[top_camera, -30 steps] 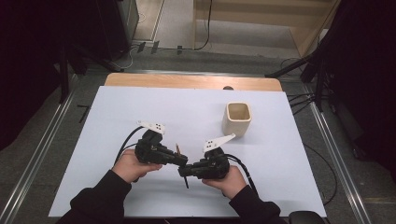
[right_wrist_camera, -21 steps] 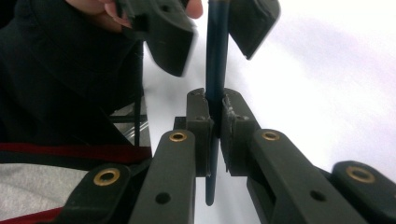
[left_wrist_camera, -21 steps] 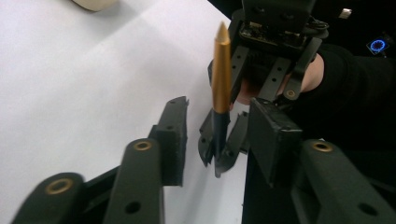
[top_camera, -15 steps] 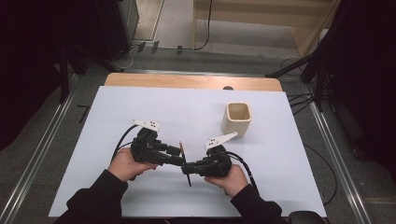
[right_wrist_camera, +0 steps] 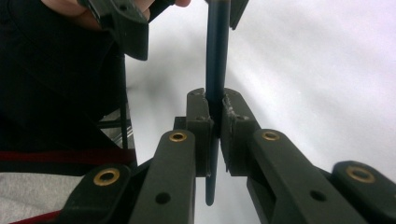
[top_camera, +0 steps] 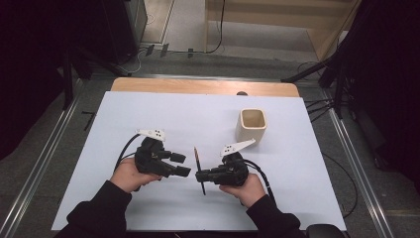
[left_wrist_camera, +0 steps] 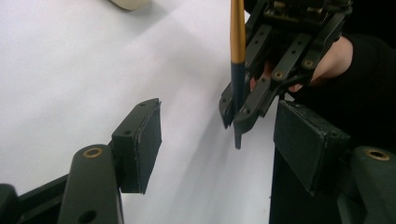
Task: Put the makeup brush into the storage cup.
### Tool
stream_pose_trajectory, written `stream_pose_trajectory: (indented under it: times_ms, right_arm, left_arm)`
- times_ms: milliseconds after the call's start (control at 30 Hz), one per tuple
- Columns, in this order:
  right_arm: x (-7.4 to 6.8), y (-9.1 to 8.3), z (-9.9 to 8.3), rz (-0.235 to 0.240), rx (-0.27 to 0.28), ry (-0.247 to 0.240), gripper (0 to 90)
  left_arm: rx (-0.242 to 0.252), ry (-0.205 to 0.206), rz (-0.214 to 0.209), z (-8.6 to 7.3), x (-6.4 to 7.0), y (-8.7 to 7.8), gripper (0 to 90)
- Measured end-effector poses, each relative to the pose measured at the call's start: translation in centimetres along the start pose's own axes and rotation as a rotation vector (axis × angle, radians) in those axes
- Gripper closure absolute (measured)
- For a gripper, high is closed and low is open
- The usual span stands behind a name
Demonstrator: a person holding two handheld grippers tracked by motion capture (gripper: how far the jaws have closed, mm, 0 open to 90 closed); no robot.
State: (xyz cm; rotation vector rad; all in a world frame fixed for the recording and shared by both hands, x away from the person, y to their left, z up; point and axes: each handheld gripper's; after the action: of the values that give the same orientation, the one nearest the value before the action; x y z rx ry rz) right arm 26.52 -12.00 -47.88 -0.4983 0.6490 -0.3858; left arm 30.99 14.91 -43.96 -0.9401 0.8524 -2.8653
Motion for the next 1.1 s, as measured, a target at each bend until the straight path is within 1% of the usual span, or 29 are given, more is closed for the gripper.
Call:
stream_pose_trajectory:
  times_ms: [167, 400, 433, 567, 600, 700, 767, 933, 1000, 1067, 1100]
  right_arm:
    - [0.2, -0.2, 0.0, -0.014, 0.005, 0.005, 84.2]
    - [0.4, -0.4, 0.0, -0.034, 0.011, -0.001, 84.2]
    - [0.4, -0.4, 0.0, -0.039, 0.01, 0.0, 84.2]
    - [0.4, -0.6, 0.0, -0.044, 0.011, 0.003, 84.2]
    - [0.4, -0.6, 0.0, -0.046, 0.012, 0.002, 84.2]
    - [0.5, -0.8, 0.0, -0.049, 0.016, 0.003, 84.2]
    - [0.5, -0.8, 0.0, -0.057, 0.02, 0.001, 84.2]
    - [0.6, -1.0, 0.0, -0.072, 0.022, 0.0, 84.2]
    - [0.6, -1.1, 0.0, -0.072, 0.024, 0.003, 84.2]
    - [0.6, -1.1, 0.1, -0.068, 0.026, 0.006, 84.2]
    - [0.7, -1.2, 0.1, -0.069, 0.03, 0.006, 84.2]
  left_arm:
    - [-0.007, 0.001, 0.018, -0.2, 0.0, 0.0, 32.4]
    - [-0.037, 0.02, 0.058, -0.5, 0.0, 0.0, 31.9]
    - [-0.044, 0.03, 0.075, -0.6, 0.1, 0.1, 31.8]
    - [-0.064, 0.044, 0.1, -0.8, 0.1, 0.1, 31.7]
    - [-0.069, 0.054, 0.114, -0.8, 0.1, 0.2, 31.7]
    - [-0.083, 0.075, 0.136, -1.0, 0.2, 0.2, 31.7]
    - [-0.097, 0.094, 0.158, -1.1, 0.3, 0.2, 31.6]
    - [-0.115, 0.106, 0.183, -1.4, 0.4, 0.2, 31.6]
    - [-0.125, 0.125, 0.214, -1.5, 0.5, 0.2, 31.3]
    - [-0.132, 0.143, 0.232, -1.7, 0.5, 0.2, 30.7]
    - [-0.141, 0.145, 0.238, -1.7, 0.6, 0.2, 30.7]
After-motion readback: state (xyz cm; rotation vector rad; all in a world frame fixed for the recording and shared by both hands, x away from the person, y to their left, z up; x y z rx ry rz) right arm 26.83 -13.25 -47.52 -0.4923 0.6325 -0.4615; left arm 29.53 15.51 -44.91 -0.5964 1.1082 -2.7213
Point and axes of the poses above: each handheld gripper's, and its own axes: y roughly forward along the jaws, z roughly out of its top, x roughly to its right, and after that the axes turned 7 degrees about -z, right-handed
